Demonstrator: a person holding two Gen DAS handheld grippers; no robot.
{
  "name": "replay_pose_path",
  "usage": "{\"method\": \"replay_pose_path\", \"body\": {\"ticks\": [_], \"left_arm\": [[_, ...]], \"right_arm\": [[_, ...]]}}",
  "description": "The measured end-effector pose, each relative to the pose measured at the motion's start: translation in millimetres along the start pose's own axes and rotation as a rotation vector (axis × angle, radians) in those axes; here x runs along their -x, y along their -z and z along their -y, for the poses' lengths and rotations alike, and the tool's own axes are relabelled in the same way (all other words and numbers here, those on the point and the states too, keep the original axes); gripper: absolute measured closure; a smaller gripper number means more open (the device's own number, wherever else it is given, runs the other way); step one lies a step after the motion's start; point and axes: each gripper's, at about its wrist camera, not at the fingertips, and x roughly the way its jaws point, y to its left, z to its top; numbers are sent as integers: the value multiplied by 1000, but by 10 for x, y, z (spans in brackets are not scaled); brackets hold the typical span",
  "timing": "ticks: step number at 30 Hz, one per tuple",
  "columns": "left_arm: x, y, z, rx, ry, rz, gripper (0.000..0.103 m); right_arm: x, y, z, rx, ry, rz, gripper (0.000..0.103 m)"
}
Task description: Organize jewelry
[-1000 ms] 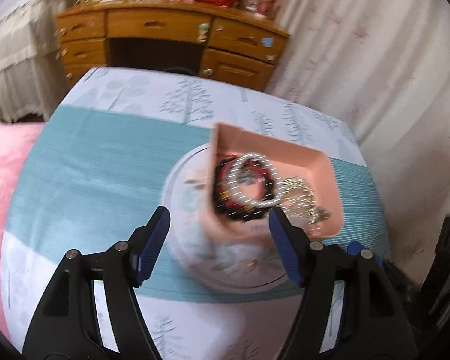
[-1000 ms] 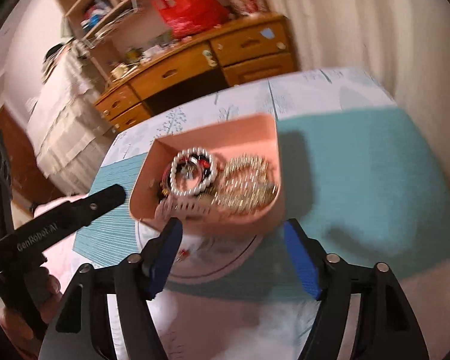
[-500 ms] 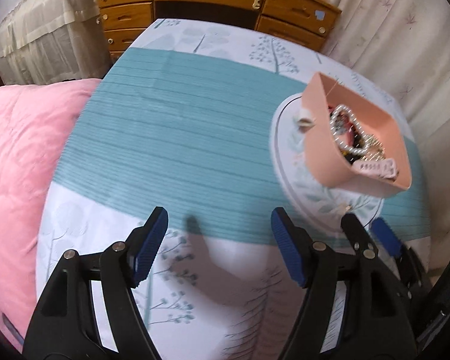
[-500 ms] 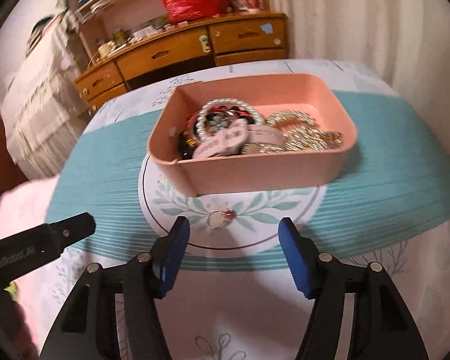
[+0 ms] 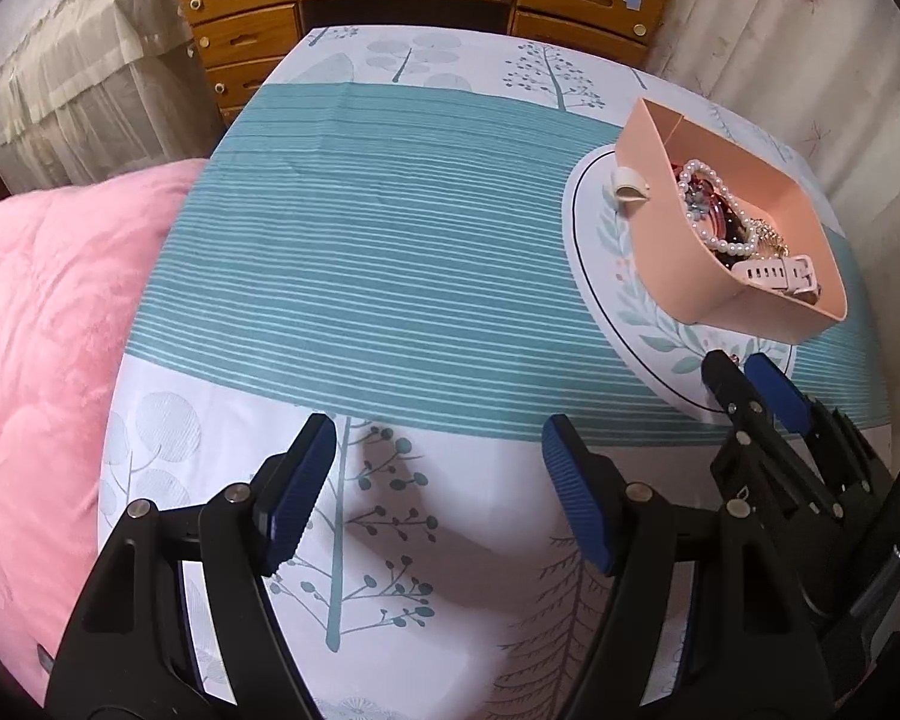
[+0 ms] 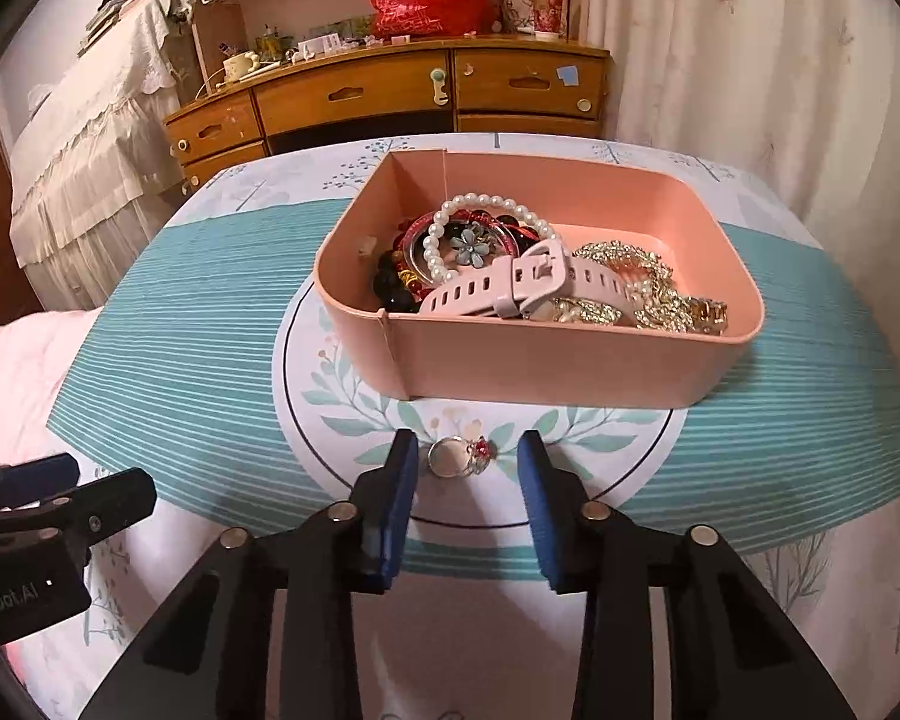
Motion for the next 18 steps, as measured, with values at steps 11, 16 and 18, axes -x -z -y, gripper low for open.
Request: {"method": "replay_pose_path", "body": {"ticks": [11,16,18], "left_arm": [[0,-16,89,-31,17,-1,34],[3,-16,104,-41,19,1,34],[-1,-16,109,-42,20,-1,34]], "right_arm": [[-77,-138,206,1,-27,-1,84],[-73,-140,236,-5,-36,-8,95],[-73,-142,250,-4,-39,-6,95]]}}
